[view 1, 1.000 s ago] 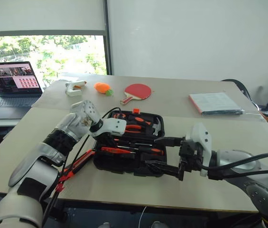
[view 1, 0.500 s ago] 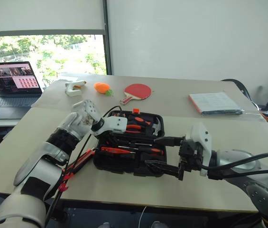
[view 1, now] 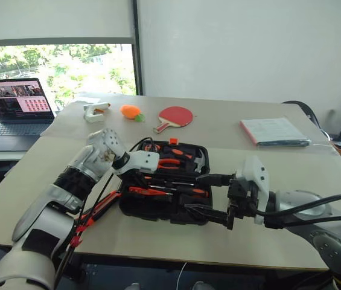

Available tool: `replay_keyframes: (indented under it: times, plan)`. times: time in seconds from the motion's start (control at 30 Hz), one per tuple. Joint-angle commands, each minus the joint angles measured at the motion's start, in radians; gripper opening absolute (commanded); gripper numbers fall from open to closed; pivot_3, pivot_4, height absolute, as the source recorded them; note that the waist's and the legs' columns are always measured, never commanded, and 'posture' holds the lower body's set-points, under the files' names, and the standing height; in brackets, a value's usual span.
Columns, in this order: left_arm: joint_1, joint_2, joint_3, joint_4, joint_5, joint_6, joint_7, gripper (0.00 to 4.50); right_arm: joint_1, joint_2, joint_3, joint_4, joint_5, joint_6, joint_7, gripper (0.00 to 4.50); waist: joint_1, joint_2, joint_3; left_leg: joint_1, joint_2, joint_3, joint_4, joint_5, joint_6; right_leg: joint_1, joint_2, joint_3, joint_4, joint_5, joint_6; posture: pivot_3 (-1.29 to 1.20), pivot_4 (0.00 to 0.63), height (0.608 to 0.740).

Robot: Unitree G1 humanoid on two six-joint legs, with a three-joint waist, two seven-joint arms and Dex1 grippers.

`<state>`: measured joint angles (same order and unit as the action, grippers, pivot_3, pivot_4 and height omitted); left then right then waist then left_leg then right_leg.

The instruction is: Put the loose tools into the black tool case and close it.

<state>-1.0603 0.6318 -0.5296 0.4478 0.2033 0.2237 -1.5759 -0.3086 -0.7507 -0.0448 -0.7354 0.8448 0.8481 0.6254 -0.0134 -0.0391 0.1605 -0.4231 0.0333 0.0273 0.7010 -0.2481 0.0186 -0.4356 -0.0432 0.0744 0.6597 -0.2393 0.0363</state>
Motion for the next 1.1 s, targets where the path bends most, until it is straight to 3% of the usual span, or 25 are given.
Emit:
replay_keyframes:
  times: [0.03, 0.8, 1.1]
  plan:
    - [-0.005, -0.002, 0.005, 0.017, 0.024, -0.027, 0.026, 0.03, -0.013, -0.003, -0.013, -0.023, 0.016, -0.001, -0.008, 4.5, 0.0, 0.0, 0.0, 0.0, 0.0, 0.0, 0.0, 0.0, 0.0, 0.0, 0.0, 0.0, 0.0, 0.0, 0.0, 0.0, 0.15, 0.736]
    - [-0.036, -0.012, 0.051, 0.039, 0.005, -0.016, 0.024, 0.03, -0.012, 0.0, -0.014, -0.014, 0.024, -0.004, -0.012, 4.5, -0.002, 0.0, 0.0, 0.0, 0.0, 0.0, 0.0, 0.0, 0.0, 0.0, 0.0, 0.0, 0.0, 0.0, 0.0, 0.0, 0.15, 0.736]
    - [-0.005, 0.004, 0.06, -0.047, -0.02, 0.005, -0.018, 0.03, -0.014, 0.001, -0.013, -0.013, 0.026, -0.003, -0.013, 4.5, -0.001, 0.0, 0.0, 0.0, 0.0, 0.0, 0.0, 0.0, 0.0, 0.0, 0.0, 0.0, 0.0, 0.0, 0.0, 0.0, 0.15, 0.736]
